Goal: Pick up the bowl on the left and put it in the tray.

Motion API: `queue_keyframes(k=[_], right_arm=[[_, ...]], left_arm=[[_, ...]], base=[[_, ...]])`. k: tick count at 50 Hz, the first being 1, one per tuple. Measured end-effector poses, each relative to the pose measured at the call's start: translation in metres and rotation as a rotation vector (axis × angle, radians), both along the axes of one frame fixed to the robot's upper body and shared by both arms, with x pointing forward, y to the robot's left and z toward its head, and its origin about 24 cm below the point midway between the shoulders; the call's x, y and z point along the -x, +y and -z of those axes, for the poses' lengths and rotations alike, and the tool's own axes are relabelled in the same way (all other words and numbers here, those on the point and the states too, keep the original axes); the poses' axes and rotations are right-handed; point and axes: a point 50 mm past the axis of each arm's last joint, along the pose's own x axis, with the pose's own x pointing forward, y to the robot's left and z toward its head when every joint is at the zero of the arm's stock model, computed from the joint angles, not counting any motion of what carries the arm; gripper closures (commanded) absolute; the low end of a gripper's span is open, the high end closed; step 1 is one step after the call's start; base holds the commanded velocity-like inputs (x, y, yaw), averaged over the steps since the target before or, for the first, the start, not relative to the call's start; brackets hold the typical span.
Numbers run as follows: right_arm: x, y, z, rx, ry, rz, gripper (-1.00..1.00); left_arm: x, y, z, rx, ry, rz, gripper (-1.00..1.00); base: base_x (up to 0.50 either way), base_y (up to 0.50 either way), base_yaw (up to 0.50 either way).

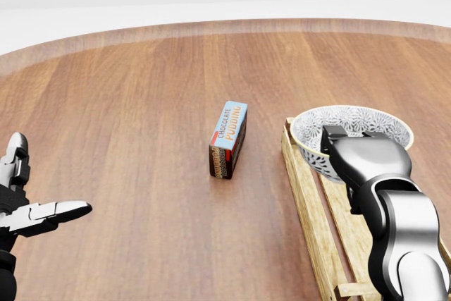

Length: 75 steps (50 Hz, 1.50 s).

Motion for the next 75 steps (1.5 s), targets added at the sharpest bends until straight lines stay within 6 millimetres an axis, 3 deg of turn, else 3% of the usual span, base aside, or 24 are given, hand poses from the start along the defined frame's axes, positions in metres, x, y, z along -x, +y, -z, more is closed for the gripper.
queue_keyframes(k=[25,56,75], right_arm=[[-0.014,-0.003,0.017,-0.082,0.097,-0.031,1.00],[-0.020,-0.019,0.006,-0.088,0.078,-0.010,1.00],[-0.032,-0.018,0.025,-0.147,0.171,-0.016,1.00]], left_arm=[[0.000,0.000,0.001,-0.001,0.006,0.002,-1.00],[0.000,-0.003,0.005,-0.006,0.021,0.010,-1.00],[0.000,-0.003,0.005,-0.006,0.019,0.010,-1.00]], base=[[0.00,0.00,0.00],[0.00,0.00,0.00],[0.00,0.00,0.00]])
